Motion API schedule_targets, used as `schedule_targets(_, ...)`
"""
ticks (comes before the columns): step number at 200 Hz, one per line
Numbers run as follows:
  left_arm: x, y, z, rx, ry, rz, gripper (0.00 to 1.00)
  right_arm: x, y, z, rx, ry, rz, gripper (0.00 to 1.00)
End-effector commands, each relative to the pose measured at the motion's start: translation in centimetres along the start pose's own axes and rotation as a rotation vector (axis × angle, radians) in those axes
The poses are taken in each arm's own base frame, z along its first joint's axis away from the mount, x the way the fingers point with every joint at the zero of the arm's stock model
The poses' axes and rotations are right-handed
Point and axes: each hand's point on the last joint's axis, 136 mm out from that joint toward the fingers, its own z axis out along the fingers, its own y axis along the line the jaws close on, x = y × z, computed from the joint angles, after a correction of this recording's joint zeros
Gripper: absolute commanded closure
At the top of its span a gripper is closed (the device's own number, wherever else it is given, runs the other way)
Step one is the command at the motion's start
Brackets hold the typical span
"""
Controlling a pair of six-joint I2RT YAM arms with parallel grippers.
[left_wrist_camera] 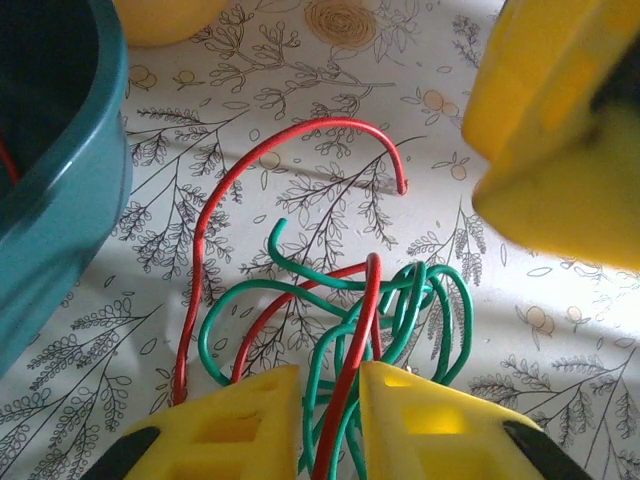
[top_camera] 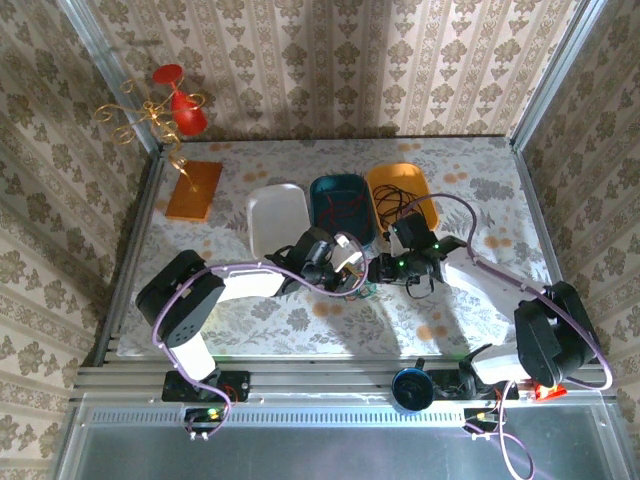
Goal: Untangle the cables
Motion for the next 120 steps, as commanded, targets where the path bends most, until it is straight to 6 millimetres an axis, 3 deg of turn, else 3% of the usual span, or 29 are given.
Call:
schedule_targets(1, -0.3, 0.0, 0.3, 0.018, 0.005, -0.004, 0.79, 1.4, 0.4, 1.4, -0.028, 0.067, -0.039, 0.54)
schedule_targets(43, -0.8, 0.4, -0.4, -0.018, -0.023, 0.002, 0.63, 2.3, -0.9, 2.7, 0.022, 0.111, -0.028, 0.55)
schedule_targets(82, -1.9, 0.7, -1.4, -0.048, -0.064, 0.009, 0.61, 2.7, -1.9, 3.5, 0.053, 0.126, -0.020, 0.56)
schedule_targets(120, -0.9, 0.8, -0.4, -0.025, -0.013, 0.001, 0.63, 3.0, -2.3, 3.8, 0.064, 0.134, -0.012, 0.56)
